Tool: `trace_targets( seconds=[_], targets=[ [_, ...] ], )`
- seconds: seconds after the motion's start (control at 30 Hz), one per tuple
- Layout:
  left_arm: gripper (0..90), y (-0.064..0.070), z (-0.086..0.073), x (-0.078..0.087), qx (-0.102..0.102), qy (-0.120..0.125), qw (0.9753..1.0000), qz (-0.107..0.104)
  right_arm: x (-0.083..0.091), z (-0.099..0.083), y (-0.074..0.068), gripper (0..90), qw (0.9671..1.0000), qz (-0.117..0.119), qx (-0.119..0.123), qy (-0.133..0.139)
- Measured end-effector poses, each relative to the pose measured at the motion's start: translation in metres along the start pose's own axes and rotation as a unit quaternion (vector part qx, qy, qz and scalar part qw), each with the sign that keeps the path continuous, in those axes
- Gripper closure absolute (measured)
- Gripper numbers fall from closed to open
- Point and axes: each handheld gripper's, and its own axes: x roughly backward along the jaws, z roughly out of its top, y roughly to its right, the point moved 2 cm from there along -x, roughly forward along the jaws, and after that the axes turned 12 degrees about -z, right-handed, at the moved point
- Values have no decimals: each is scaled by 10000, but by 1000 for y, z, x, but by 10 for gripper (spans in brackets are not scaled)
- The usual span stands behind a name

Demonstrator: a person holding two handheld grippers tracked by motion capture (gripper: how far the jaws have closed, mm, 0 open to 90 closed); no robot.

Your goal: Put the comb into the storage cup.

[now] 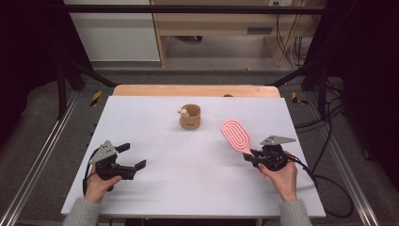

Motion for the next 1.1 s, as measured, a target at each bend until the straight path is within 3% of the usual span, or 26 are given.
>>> trace_targets(
  seconds=[1.1],
  targets=[
    [21,10,5,-9,44,41,9999,-138,-2,9,-27,695,9974,545,45,462]
  ],
)
